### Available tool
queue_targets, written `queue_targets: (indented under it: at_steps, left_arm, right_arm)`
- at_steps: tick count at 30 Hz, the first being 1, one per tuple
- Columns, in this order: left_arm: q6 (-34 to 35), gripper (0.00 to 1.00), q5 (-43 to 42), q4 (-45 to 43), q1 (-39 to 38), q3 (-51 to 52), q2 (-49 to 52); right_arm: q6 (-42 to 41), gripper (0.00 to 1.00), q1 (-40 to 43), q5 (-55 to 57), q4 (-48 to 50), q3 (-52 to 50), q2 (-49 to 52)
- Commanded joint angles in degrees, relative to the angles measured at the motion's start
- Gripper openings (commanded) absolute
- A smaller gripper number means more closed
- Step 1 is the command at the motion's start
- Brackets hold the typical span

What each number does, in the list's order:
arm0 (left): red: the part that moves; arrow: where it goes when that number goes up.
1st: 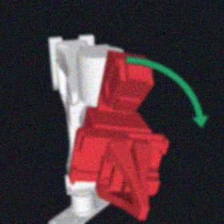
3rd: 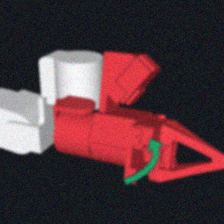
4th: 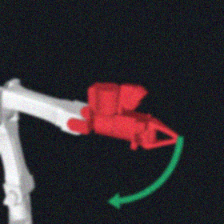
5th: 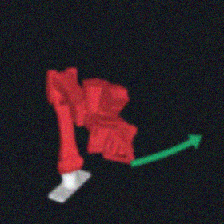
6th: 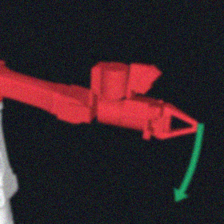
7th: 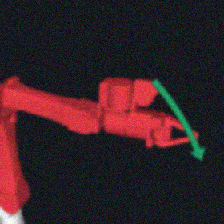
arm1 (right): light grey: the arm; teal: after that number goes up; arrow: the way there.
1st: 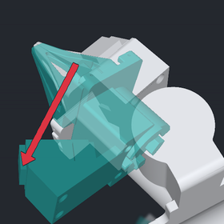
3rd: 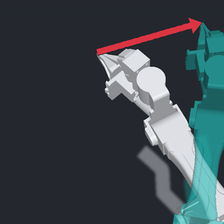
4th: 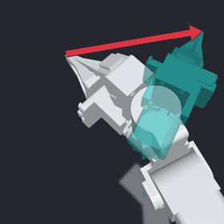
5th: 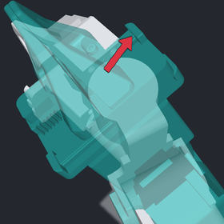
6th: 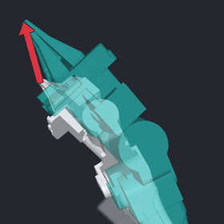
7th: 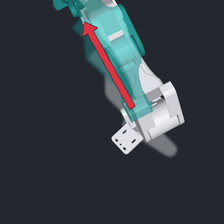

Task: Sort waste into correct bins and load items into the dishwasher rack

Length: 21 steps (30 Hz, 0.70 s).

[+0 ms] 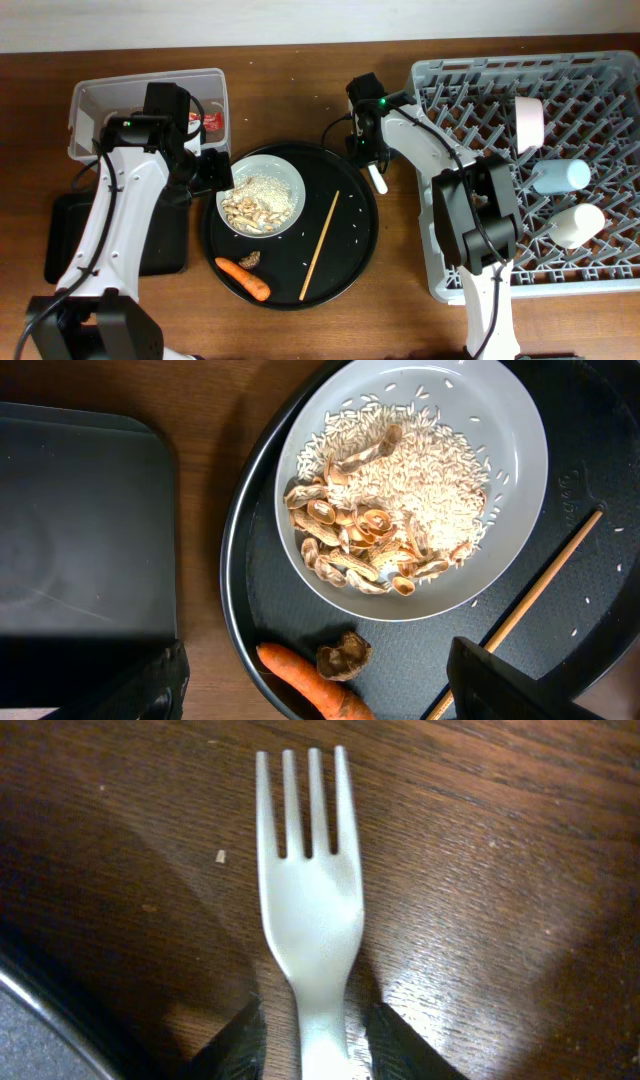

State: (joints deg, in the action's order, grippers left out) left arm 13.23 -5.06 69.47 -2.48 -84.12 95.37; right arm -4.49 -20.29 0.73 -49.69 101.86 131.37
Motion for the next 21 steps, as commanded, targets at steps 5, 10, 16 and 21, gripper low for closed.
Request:
queue_targets:
  at_steps: [5,10,16,21]
  left_arm:
    - [-0.1,0.82,0.4,0.1,0.1,-0.2,0.1]
    - [-0.1,0.82,0.4,0.2,0.1,-0.2,0.1]
    - [-0.1,0.82,0.5,0.2,0.2,-0.2,0.1]
    - [-0.1,0.82,0.5,0.2,0.2,-0.2,0.1]
  right_arm:
    - [-0.5,0.15,-0.3,0.0,-0.8,0.5,1.6]
    - [-1.9,0.04,-0.2,0.4,-2.3,0.5,0.5]
    - [-3.1,0.04,-0.2,6.4,-11.2,6.2,-10.7]
    - [-5.0,0.04,7.4,6.1,-23.6,6.8,-23.7]
